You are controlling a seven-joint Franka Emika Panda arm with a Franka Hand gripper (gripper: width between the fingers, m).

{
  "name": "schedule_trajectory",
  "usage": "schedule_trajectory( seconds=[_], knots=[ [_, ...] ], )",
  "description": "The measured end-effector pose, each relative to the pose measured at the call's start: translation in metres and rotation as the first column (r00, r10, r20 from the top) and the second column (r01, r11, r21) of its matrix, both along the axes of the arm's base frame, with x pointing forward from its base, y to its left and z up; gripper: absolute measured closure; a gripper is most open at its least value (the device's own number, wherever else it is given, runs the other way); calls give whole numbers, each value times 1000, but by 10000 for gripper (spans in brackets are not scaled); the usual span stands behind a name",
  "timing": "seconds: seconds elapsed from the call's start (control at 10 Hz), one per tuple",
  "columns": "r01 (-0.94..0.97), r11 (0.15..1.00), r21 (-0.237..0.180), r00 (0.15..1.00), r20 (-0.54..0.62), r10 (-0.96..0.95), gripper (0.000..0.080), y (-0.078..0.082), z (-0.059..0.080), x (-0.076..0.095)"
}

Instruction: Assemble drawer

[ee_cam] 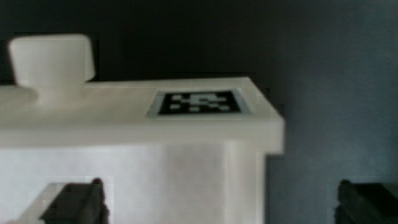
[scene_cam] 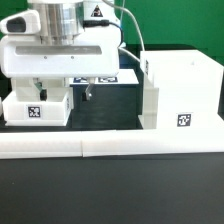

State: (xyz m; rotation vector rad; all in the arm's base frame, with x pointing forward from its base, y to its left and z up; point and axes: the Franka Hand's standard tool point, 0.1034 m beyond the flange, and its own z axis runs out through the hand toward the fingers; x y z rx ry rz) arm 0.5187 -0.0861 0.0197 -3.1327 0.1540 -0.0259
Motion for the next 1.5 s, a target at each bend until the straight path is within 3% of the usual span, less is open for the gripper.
schedule_trajectory(
  seconds=[0.2,0.6,0.9,1.0,1.1,1.5],
  knots=[
    [-6,1000,-4,1000,-6,6,151,4,-10,-3],
    [-17,1000,-6,1000,-6,17,151,10,-14,-6],
    [-17,1000,-6,1000,-6,17,556,10,-14,-6],
    [-17,1000,-6,1000,-6,17,556,10,-14,-6],
    [-17,1000,-6,1000,-6,17,730,10,-14,-6],
    [-17,1000,-6,1000,-6,17,759,10,-14,-6]
  ],
)
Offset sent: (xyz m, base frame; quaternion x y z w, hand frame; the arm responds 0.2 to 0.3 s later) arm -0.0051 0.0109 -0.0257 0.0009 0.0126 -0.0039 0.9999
